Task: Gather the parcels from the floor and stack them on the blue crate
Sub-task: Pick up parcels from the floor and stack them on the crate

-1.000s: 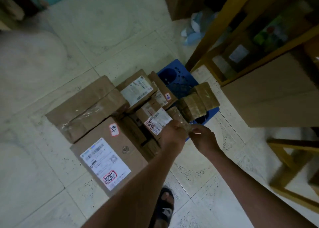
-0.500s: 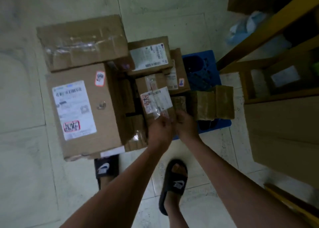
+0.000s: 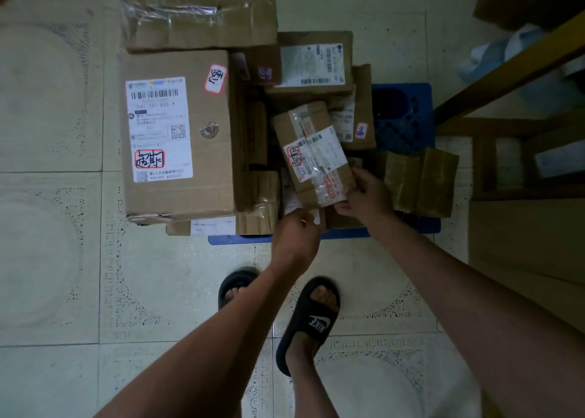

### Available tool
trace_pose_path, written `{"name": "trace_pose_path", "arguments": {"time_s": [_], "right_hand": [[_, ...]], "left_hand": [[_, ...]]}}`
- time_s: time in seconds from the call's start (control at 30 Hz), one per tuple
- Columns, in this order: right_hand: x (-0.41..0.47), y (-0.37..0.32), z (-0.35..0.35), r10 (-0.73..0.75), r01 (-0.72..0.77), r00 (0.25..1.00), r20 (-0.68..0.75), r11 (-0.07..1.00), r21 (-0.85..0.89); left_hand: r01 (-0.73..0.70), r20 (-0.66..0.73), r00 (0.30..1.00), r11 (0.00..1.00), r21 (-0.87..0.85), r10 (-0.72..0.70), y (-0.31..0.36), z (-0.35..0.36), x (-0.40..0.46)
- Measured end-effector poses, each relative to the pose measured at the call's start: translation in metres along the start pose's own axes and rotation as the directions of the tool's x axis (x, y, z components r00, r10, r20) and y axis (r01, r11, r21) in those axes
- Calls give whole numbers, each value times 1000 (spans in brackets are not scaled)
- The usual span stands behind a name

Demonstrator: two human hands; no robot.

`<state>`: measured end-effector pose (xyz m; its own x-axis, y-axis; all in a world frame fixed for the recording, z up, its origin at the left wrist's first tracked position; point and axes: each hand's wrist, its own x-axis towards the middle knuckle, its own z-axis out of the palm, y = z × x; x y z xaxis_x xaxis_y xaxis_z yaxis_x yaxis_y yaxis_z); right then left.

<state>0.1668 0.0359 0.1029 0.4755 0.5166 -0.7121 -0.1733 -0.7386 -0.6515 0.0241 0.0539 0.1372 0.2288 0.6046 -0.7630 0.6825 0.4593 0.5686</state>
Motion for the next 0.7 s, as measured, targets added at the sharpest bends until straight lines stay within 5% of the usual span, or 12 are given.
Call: {"name": "trace_pose_path", "arguments": {"time_s": [0.2, 0.3, 0.43, 0.57, 0.7], "right_hand": [[26, -23, -43, -103, 111, 994, 48, 963, -246], [45, -46, -63, -176, 207, 978, 111, 883, -422], [67, -75, -69, -217, 286, 958, 189, 787, -546], [81, -83, -58, -263, 272, 962, 72, 900, -342], [81, -79, -45, -119, 117, 989, -87, 993, -27]], "left_hand": [[-62, -101, 993, 998, -33, 59, 33, 6, -1], [101, -143, 980, 963, -249, -140, 46, 14, 9], [225, -121, 923, 767, -601, -366, 51, 22, 39], [245, -34, 902, 573, -782, -431, 32, 44, 97], [197, -69, 888, 512, -836, -455, 46, 45, 114]]}}
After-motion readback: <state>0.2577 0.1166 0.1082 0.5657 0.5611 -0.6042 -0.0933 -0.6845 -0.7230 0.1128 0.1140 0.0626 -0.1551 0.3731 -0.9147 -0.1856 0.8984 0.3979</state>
